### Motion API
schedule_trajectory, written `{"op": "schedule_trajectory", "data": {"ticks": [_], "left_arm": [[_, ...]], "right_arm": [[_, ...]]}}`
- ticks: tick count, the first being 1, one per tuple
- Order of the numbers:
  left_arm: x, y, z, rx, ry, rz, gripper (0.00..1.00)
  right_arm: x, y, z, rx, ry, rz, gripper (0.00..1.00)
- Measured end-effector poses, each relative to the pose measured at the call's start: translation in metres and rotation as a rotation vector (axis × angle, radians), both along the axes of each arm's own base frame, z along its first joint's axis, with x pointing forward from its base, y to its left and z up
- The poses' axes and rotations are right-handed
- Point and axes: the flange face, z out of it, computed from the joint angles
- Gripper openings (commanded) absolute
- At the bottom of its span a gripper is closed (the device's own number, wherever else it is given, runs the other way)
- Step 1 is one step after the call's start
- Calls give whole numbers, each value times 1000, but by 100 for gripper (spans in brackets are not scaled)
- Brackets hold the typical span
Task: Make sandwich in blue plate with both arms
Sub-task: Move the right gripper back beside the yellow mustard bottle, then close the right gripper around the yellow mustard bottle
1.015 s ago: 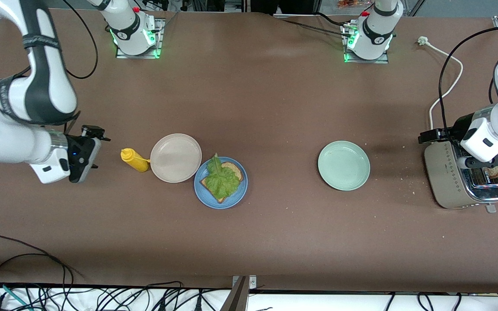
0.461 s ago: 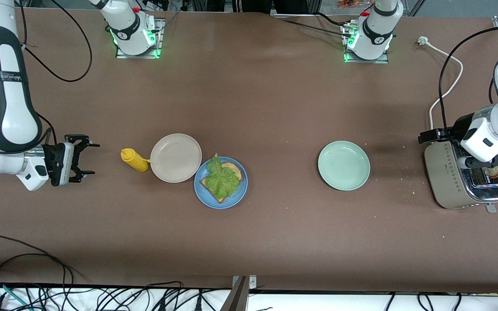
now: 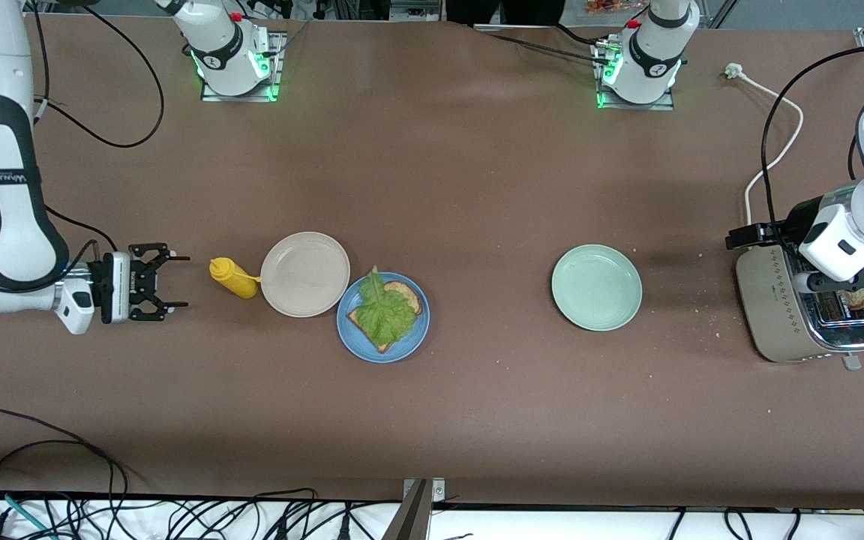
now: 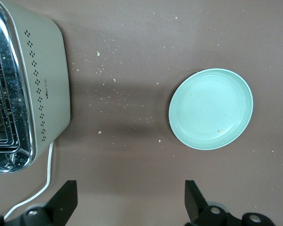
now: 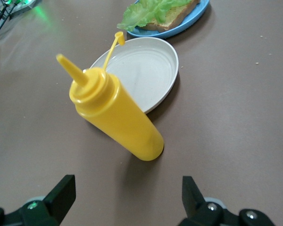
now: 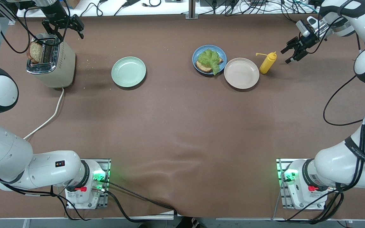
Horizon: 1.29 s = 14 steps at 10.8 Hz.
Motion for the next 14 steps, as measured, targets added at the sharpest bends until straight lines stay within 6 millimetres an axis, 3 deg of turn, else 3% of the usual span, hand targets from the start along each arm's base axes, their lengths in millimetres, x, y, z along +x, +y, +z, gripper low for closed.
{"op": "schedule_trajectory", "data": {"ticks": [7,9,12,13,14], "left_arm": [[0,2,0,0,0,3,100],[0,2,0,0,0,3,100],[0,2,0,0,0,1,100],[0,2,0,0,0,1,100],[0,2,0,0,0,0,100]], "right_arm": [[-20,16,-98,294,-65,26,100],[-23,19,-112,321,-68,23,100],[-23,43,-119,369,-66,23,100],[-23,49,-122,381,-63,21,83],[-23,52,-124,384,-60,20,51]]}}
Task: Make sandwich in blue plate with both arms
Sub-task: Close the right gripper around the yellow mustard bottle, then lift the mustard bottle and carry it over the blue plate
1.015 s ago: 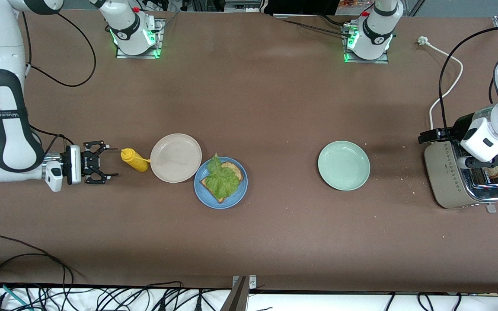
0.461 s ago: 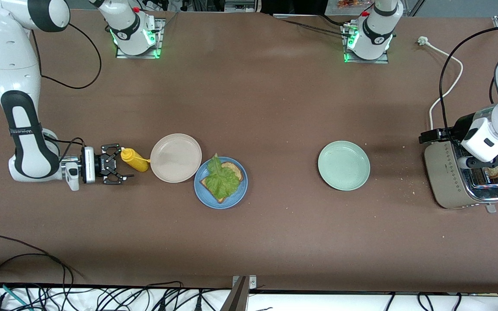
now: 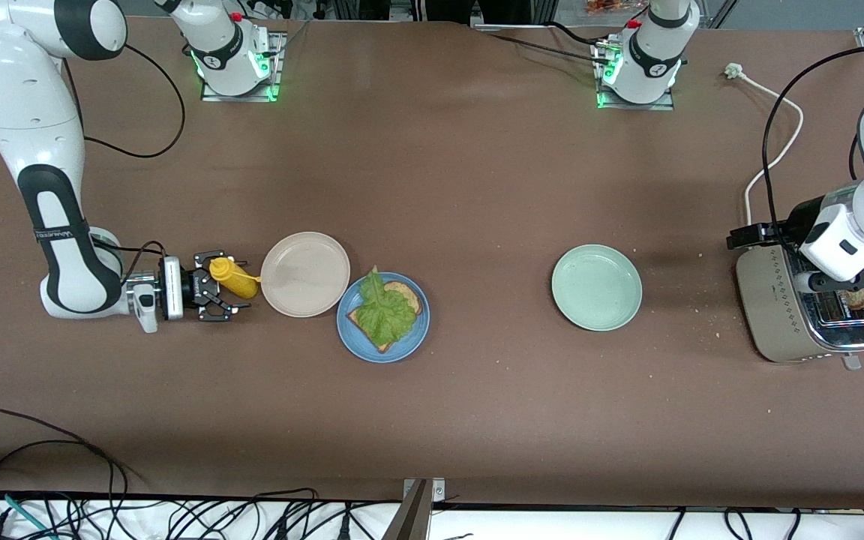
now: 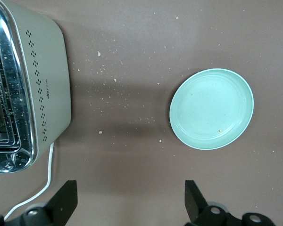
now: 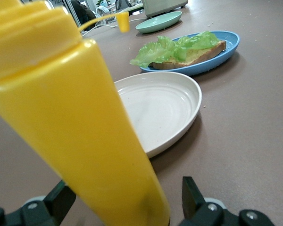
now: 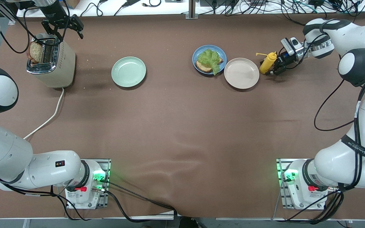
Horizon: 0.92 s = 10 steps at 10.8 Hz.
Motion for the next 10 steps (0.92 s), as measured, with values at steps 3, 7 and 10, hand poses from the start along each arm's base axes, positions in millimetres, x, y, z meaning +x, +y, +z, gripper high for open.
{"op": "schedule_trajectory", "data": {"ticks": [3,7,10], "left_arm": [[0,0,0,0,0,-1,100],[0,0,0,-1,0,-3,100],[0,0,0,-1,0,-4,100]], "right_arm": [[4,-2,-2,-17,-16,-21,0],[11,-3,4,-44,-46,-34,0],[34,13,43,-230,-63,-8,0]]}}
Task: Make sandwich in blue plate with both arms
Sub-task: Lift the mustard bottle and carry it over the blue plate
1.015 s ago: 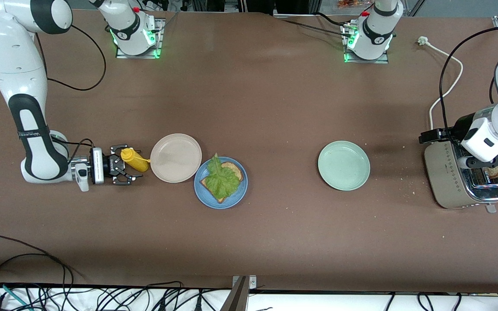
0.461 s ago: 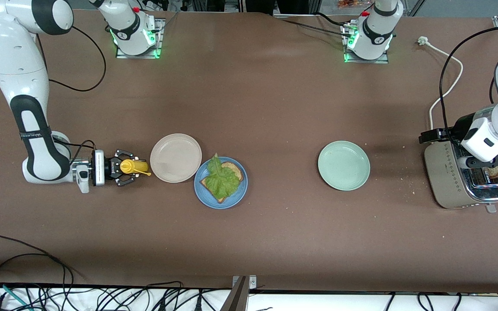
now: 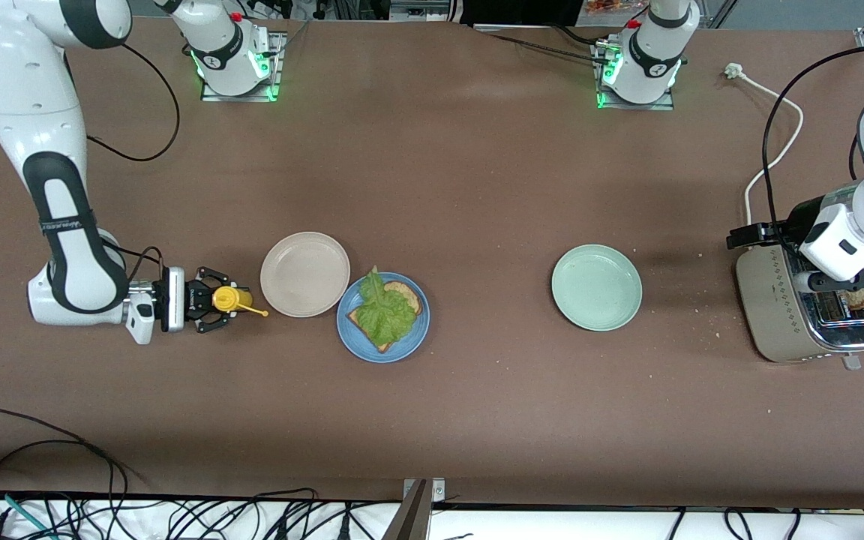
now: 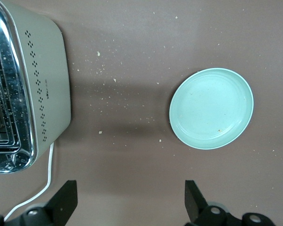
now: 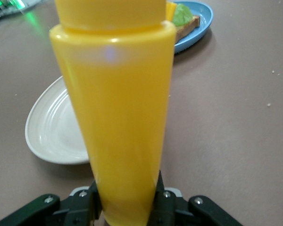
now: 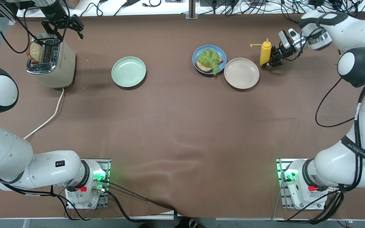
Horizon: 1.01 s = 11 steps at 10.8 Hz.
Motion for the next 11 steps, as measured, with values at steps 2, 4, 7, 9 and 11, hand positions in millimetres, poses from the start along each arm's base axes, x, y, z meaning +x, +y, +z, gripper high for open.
{"op": "schedule_trajectory", "data": {"ticks": [2,4,7,9,11], "left_arm": [[0,0,0,0,0,0,100],[0,0,0,0,0,-1,100],[0,-1,0,0,1,-1,100],[0,-1,0,0,1,-2,100],[0,-1,0,0,1,-2,100]], "right_arm": [[13,31,50,-172,53,-10,0],[15,60,88,-339,124,-47,0],[12,103,122,-575,186,-121,0],[6,138,140,-680,178,-144,0],[1,163,148,-774,159,-153,0]]}}
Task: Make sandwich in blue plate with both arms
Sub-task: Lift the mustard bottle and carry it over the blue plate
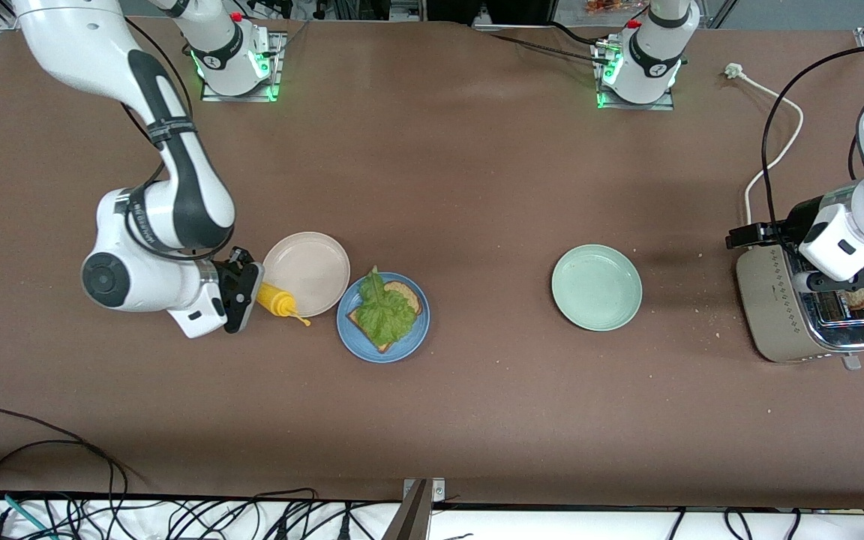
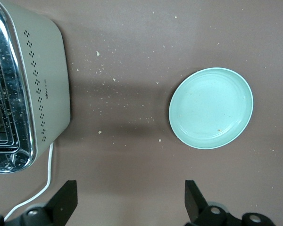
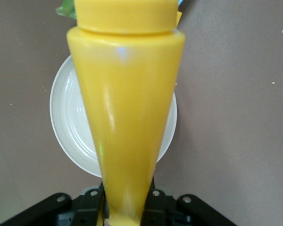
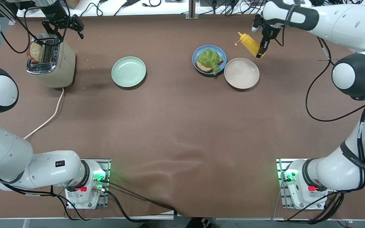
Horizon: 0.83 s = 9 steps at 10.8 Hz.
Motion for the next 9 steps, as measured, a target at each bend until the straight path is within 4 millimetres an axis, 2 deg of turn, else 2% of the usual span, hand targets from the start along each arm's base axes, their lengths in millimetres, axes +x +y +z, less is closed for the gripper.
{"op": "schedule_trajectory", "data": {"ticks": [2,5,7,9], "left_arm": [[0,0,0,0,0,0,100],[0,5,0,5,0,5,100],[-2,15,3,63,2,-10,100],[-5,22,9,109,6,-24,100]], "right_arm": [[-8,28,12,-117,-36,34,0],[-36,94,27,-313,-91,106,0],[-62,145,27,-427,-148,137,0],[-79,169,22,-526,-208,175,0]]}}
